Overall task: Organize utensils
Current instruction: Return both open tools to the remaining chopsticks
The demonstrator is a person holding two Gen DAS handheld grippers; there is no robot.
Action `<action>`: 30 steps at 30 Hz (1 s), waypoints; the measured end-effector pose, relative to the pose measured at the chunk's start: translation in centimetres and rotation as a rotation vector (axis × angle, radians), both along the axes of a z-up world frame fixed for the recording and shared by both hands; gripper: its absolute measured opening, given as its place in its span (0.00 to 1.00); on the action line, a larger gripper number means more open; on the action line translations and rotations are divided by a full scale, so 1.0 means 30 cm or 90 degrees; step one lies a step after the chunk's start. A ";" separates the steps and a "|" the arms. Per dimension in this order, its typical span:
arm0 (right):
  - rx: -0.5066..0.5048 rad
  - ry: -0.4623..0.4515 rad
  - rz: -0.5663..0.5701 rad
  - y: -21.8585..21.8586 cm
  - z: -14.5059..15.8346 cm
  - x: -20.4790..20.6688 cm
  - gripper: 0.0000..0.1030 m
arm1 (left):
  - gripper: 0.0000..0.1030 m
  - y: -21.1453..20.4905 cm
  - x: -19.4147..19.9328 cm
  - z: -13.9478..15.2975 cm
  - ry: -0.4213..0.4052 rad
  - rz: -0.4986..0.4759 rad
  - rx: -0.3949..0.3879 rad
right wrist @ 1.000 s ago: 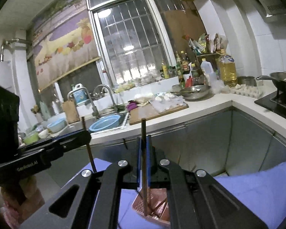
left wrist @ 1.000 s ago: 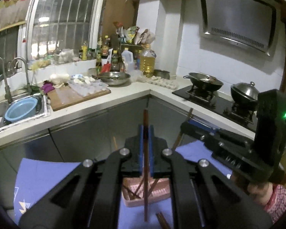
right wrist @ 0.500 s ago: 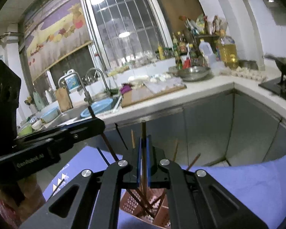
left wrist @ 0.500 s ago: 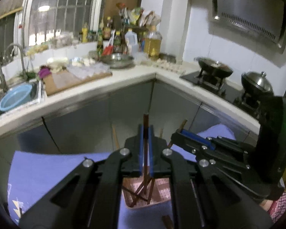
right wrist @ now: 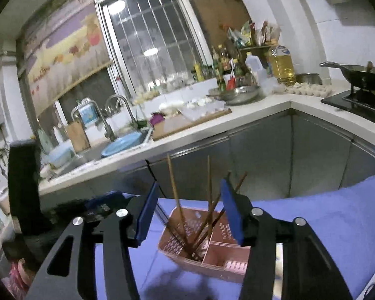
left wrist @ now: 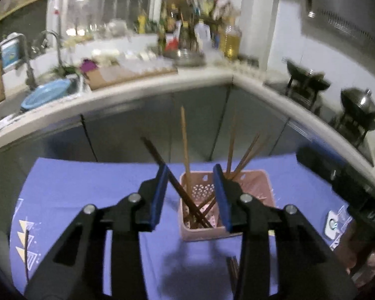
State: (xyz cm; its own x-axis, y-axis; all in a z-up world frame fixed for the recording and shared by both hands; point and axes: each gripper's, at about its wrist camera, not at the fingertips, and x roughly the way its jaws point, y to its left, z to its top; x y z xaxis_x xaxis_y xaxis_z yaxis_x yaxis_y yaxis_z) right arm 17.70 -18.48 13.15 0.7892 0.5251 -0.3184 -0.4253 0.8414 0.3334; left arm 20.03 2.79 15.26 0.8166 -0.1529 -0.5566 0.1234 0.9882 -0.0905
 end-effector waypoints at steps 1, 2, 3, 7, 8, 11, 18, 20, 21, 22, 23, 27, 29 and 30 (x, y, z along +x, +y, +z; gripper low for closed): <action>0.015 0.006 0.003 -0.025 -0.026 -0.046 0.51 | 0.34 0.009 -0.050 0.010 -0.015 -0.001 -0.005; 0.021 0.012 0.003 -0.038 -0.046 -0.070 0.51 | 0.34 0.019 -0.090 0.011 -0.025 -0.004 -0.010; 0.027 0.028 0.000 -0.060 -0.097 -0.115 0.51 | 0.34 0.030 -0.146 -0.007 -0.030 -0.009 -0.015; 0.008 0.119 -0.021 -0.106 -0.320 -0.250 0.50 | 0.34 0.033 -0.269 -0.148 0.009 -0.028 -0.004; 0.006 0.137 -0.025 -0.111 -0.363 -0.271 0.49 | 0.34 0.029 -0.292 -0.198 0.028 -0.033 0.003; 0.000 0.216 -0.033 -0.126 -0.529 -0.364 0.34 | 0.34 -0.007 -0.356 -0.359 0.095 -0.053 0.024; -0.093 0.264 0.006 -0.021 -0.669 -0.494 0.23 | 0.34 -0.108 -0.457 -0.614 0.208 -0.111 0.024; -0.107 0.270 0.021 0.003 -0.691 -0.511 0.22 | 0.34 -0.130 -0.470 -0.641 0.225 -0.121 0.019; -0.108 0.274 0.029 0.016 -0.697 -0.517 0.22 | 0.34 -0.136 -0.479 -0.651 0.229 -0.124 0.019; -0.111 0.276 0.034 0.021 -0.701 -0.520 0.22 | 0.34 -0.140 -0.483 -0.654 0.231 -0.125 0.019; -0.119 0.277 0.037 0.033 -0.708 -0.526 0.22 | 0.34 -0.146 -0.490 -0.661 0.235 -0.127 0.019; -0.167 0.262 0.031 0.059 -0.710 -0.540 0.22 | 0.34 -0.168 -0.508 -0.680 0.240 -0.138 0.027; -0.190 0.253 0.000 0.047 -0.706 -0.540 0.22 | 0.34 -0.184 -0.511 -0.681 0.242 -0.142 0.028; -0.184 0.255 -0.003 0.034 -0.713 -0.543 0.22 | 0.34 -0.190 -0.510 -0.677 0.242 -0.144 0.028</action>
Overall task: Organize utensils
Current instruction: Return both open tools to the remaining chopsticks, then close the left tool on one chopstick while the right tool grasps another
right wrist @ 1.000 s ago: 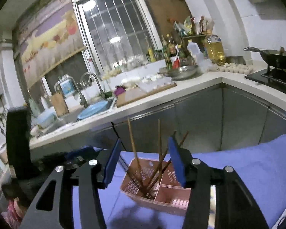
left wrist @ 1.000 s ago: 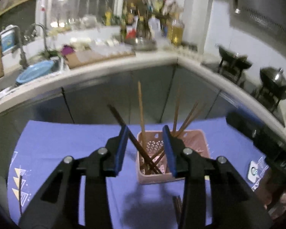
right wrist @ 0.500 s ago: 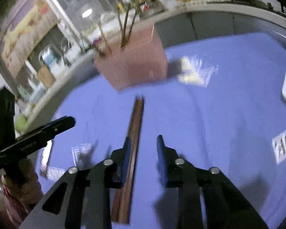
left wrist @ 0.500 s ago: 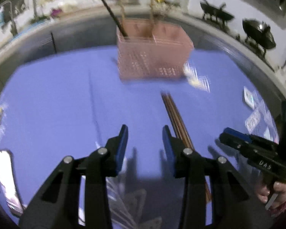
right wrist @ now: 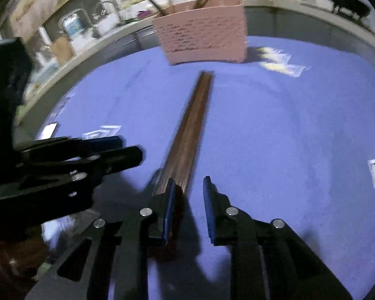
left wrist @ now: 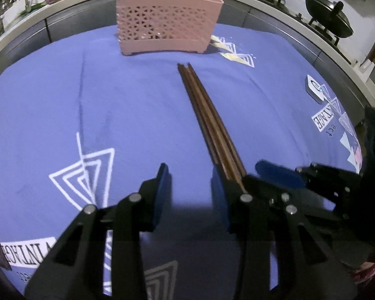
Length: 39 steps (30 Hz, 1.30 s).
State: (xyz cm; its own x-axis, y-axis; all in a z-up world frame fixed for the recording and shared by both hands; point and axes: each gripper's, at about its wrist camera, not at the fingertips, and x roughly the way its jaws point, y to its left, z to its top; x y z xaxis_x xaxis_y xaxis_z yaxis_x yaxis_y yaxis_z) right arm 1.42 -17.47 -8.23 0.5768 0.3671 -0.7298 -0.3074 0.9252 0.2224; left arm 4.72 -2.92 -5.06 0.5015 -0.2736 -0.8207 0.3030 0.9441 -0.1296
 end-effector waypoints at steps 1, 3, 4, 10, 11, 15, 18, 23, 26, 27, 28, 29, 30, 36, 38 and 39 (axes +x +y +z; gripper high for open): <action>0.007 0.005 -0.006 -0.014 -0.001 -0.001 0.22 | 0.34 -0.005 -0.004 0.002 -0.001 -0.003 0.000; 0.029 0.006 -0.012 -0.044 0.006 -0.009 0.22 | 0.34 -0.017 -0.007 0.005 -0.006 -0.007 0.004; 0.033 0.002 -0.016 -0.052 0.008 -0.004 0.22 | 0.34 -0.025 -0.006 0.004 -0.006 -0.010 0.006; 0.036 -0.002 -0.016 -0.050 0.016 0.004 0.22 | 0.34 -0.059 0.015 -0.035 0.010 -0.007 0.028; 0.033 -0.004 -0.013 -0.046 0.014 0.001 0.22 | 0.34 -0.064 0.016 -0.041 0.010 -0.007 0.035; 0.028 -0.009 -0.009 -0.038 0.014 -0.003 0.22 | 0.34 -0.077 0.015 -0.042 -0.004 -0.004 0.051; 0.024 -0.016 -0.008 -0.036 0.015 -0.003 0.22 | 0.34 -0.083 0.025 -0.041 -0.007 0.006 0.057; 0.014 -0.030 -0.003 -0.033 0.021 -0.014 0.22 | 0.34 -0.088 0.040 -0.035 -0.002 0.021 0.063; 0.028 -0.014 0.002 -0.035 0.010 -0.006 0.22 | 0.34 -0.106 0.059 -0.037 0.006 0.023 0.067; 0.027 -0.016 0.004 -0.032 0.011 -0.009 0.22 | 0.34 -0.114 0.058 -0.037 0.000 0.022 0.076; 0.021 -0.022 0.005 -0.027 0.014 -0.015 0.22 | 0.34 -0.124 0.056 -0.039 -0.008 0.020 0.088; 0.013 -0.026 0.007 -0.022 0.016 -0.018 0.22 | 0.34 -0.130 0.054 -0.040 -0.014 0.019 0.097; 0.009 -0.032 0.007 -0.021 0.018 -0.023 0.23 | 0.33 -0.129 0.053 -0.040 -0.016 0.020 0.100; 0.021 -0.030 0.003 -0.035 0.022 -0.018 0.23 | 0.06 -0.039 0.055 -0.033 -0.008 0.042 0.084; 0.025 -0.025 0.005 -0.033 0.017 -0.014 0.22 | 0.06 0.003 0.052 -0.030 0.000 0.053 0.074; 0.022 -0.024 0.008 -0.027 0.013 -0.012 0.23 | 0.06 0.026 0.048 -0.028 0.001 0.063 0.074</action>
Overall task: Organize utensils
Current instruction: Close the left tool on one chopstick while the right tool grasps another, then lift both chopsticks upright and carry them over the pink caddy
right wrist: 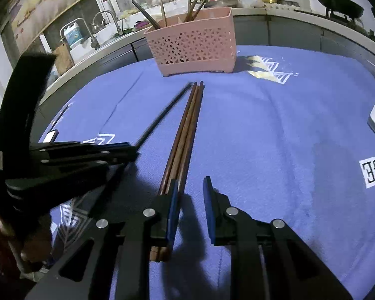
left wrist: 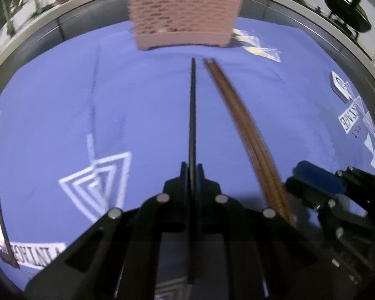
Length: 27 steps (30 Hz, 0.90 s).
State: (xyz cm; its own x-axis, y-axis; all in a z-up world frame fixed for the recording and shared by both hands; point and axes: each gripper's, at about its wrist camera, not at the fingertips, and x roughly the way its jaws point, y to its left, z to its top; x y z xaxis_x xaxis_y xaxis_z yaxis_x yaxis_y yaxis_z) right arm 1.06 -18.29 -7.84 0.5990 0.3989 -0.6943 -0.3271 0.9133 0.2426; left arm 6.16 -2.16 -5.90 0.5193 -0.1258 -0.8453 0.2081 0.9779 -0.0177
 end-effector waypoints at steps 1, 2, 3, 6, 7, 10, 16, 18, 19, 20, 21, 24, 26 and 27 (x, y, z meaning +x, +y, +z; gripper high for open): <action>-0.003 0.002 0.003 0.008 -0.004 0.001 0.22 | 0.06 0.017 -0.004 0.000 0.001 0.006 -0.001; -0.006 0.005 0.008 0.017 -0.010 0.002 0.23 | 0.06 0.040 -0.011 0.002 0.004 0.014 -0.004; -0.008 0.005 0.010 0.022 -0.013 0.002 0.22 | 0.06 0.054 -0.017 0.003 0.006 0.018 -0.006; -0.037 -0.011 0.003 0.034 -0.010 0.005 0.22 | 0.06 0.087 -0.041 0.001 0.009 0.021 -0.010; -0.037 -0.007 -0.001 0.028 -0.012 0.010 0.22 | 0.06 0.095 -0.050 0.001 0.009 0.022 -0.007; -0.047 -0.010 -0.012 0.018 -0.014 0.016 0.22 | 0.06 0.105 -0.063 0.003 0.015 0.025 -0.005; -0.060 -0.010 -0.009 0.027 -0.016 0.022 0.14 | 0.10 0.079 -0.027 0.008 0.012 0.020 0.010; -0.045 -0.001 -0.033 -0.021 -0.020 0.034 0.06 | 0.10 0.075 -0.019 0.005 -0.002 0.022 0.020; -0.042 0.003 -0.043 -0.039 -0.019 0.038 0.06 | 0.06 0.075 -0.018 0.004 -0.003 0.022 0.020; -0.040 0.008 -0.053 -0.060 -0.020 0.040 0.06 | 0.05 0.084 -0.021 0.004 -0.002 0.022 0.014; -0.039 0.015 -0.061 -0.087 -0.021 0.035 0.06 | 0.05 0.092 -0.021 0.005 0.002 0.020 0.008; -0.034 0.040 -0.054 -0.129 -0.025 -0.005 0.06 | 0.06 0.128 -0.047 0.004 0.015 0.017 -0.008; -0.019 0.066 -0.032 -0.146 -0.028 -0.032 0.06 | 0.06 0.140 -0.061 0.001 0.021 0.013 -0.015; -0.018 0.072 -0.028 -0.151 -0.027 -0.035 0.07 | 0.07 0.145 -0.061 0.002 0.027 0.005 -0.019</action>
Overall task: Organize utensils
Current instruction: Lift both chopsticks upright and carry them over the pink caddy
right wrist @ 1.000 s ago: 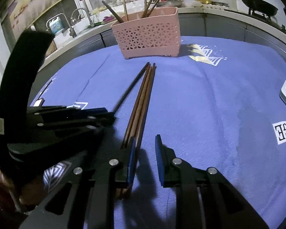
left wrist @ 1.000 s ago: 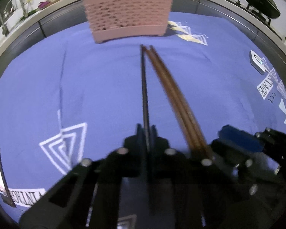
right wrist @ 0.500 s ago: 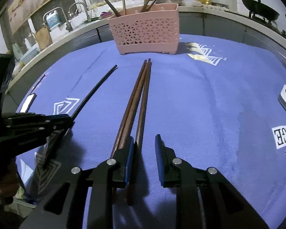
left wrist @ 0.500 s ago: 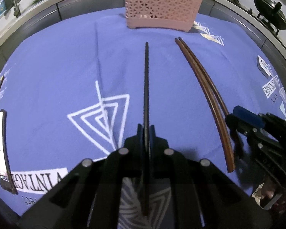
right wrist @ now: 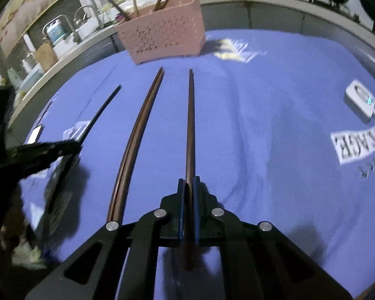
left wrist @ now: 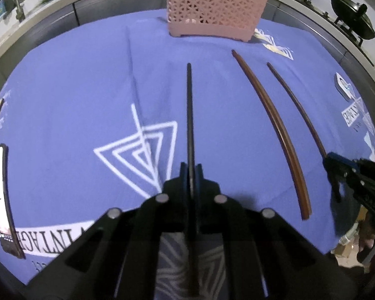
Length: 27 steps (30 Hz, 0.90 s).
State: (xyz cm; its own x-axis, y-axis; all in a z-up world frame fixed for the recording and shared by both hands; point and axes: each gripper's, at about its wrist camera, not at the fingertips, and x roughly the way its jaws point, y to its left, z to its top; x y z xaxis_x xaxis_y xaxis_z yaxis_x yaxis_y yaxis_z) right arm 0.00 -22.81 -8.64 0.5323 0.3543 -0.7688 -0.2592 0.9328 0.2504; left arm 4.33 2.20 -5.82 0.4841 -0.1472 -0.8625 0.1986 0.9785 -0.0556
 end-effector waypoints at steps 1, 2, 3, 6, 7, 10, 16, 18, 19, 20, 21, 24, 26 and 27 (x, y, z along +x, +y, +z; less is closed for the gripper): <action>0.000 0.007 0.004 -0.004 0.002 0.004 0.07 | 0.11 -0.001 0.005 0.001 0.003 -0.005 -0.002; 0.000 0.015 0.010 -0.005 0.006 0.022 0.07 | 0.19 -0.005 0.017 0.003 0.004 -0.010 -0.002; -0.002 0.018 0.012 -0.002 0.011 0.038 0.07 | 0.23 -0.011 0.038 0.007 0.003 -0.013 0.008; -0.001 0.025 0.020 0.012 0.032 0.129 0.07 | 0.27 -0.043 0.122 0.013 -0.006 -0.026 0.045; 0.000 0.032 0.023 0.022 0.037 0.174 0.07 | 0.27 -0.051 0.144 0.013 -0.012 -0.027 0.055; -0.009 0.039 0.043 0.070 0.055 0.302 0.07 | 0.27 -0.077 0.232 0.019 -0.018 -0.031 0.076; -0.012 0.038 0.070 0.144 0.079 0.491 0.08 | 0.07 -0.109 0.318 0.027 -0.024 -0.049 0.063; -0.014 0.032 0.080 0.154 0.081 0.523 0.07 | 0.05 -0.121 0.330 0.029 -0.021 -0.053 0.062; -0.014 0.034 0.081 0.155 0.084 0.530 0.06 | 0.05 -0.124 0.337 0.029 -0.020 -0.054 0.060; -0.007 0.043 0.078 0.150 0.086 0.537 0.05 | 0.05 -0.120 0.344 0.032 -0.012 -0.053 0.054; 0.013 0.047 0.076 0.138 0.098 0.535 0.05 | 0.04 -0.108 0.352 0.041 -0.007 -0.049 0.045; 0.066 -0.018 0.070 0.083 0.216 0.478 0.05 | 0.04 -0.061 0.324 0.162 -0.055 -0.044 0.001; 0.092 -0.087 0.066 0.040 0.327 0.416 0.05 | 0.04 -0.036 0.300 0.253 -0.093 -0.043 -0.022; 0.094 -0.117 0.062 0.026 0.367 0.392 0.05 | 0.04 -0.020 0.280 0.314 -0.119 -0.043 -0.035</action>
State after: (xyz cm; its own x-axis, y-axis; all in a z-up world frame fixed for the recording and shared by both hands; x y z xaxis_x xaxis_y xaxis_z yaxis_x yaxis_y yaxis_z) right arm 11.75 -22.02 2.37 0.6160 0.5124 -0.5983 -0.4002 0.8578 0.3225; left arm 12.73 1.61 3.60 0.6223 -0.2290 -0.7486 0.2752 0.9592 -0.0646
